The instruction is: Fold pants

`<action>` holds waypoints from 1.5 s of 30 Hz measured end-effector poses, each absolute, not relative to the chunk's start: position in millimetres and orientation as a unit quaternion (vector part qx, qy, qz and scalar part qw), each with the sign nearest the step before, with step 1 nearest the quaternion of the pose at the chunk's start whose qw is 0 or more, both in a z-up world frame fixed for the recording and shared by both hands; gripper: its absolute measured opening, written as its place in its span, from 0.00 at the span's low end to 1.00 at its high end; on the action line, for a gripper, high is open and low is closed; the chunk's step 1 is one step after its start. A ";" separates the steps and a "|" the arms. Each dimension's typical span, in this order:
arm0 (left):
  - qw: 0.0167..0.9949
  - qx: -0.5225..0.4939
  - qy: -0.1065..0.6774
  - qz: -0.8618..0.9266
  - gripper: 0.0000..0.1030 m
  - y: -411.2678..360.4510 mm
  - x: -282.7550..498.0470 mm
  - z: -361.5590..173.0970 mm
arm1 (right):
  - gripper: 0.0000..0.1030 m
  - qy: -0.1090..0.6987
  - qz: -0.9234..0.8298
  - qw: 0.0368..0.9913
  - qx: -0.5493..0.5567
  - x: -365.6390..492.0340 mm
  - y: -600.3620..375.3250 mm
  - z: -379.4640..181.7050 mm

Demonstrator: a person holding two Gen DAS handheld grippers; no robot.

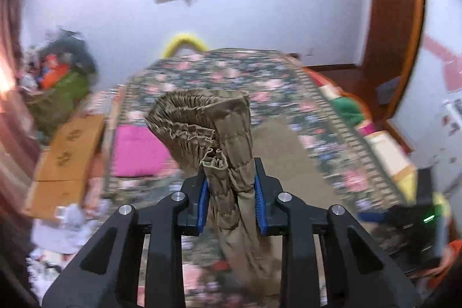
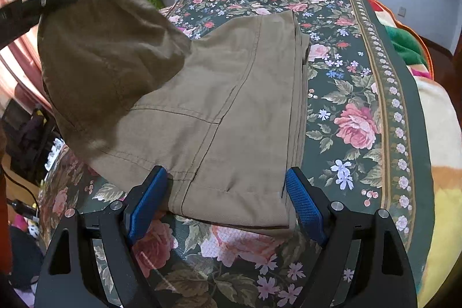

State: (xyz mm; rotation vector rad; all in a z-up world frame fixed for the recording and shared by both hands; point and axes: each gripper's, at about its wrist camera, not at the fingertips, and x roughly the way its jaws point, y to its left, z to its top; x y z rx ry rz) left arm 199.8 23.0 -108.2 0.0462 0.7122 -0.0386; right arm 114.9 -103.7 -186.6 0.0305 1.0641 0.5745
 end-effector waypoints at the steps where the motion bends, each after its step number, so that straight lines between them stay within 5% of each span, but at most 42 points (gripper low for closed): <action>1: 0.935 0.012 0.353 -0.036 0.26 18.3 203.1 -106.9 | 0.79 0.500 0.270 0.823 0.016 114.8 -103.8 -186.5; 15: 0.887 -0.016 0.436 -0.150 0.27 -51.7 225.8 -144.9 | 0.79 0.485 0.257 0.834 0.053 113.4 -124.2 -178.1; 20: 0.873 -0.026 0.456 -0.170 0.53 -56.2 220.5 -148.5 | 0.79 0.485 0.251 0.836 0.063 113.5 -134.2 -176.5; 26: 0.896 -0.011 0.428 -0.115 0.74 -28.4 220.9 -138.5 | 0.79 0.482 0.243 0.839 0.076 115.0 -145.9 -174.6; 45: 0.855 0.012 0.519 -0.003 0.82 64.4 360.7 -213.6 | 0.79 0.455 0.197 0.866 0.061 126.1 -171.2 -156.0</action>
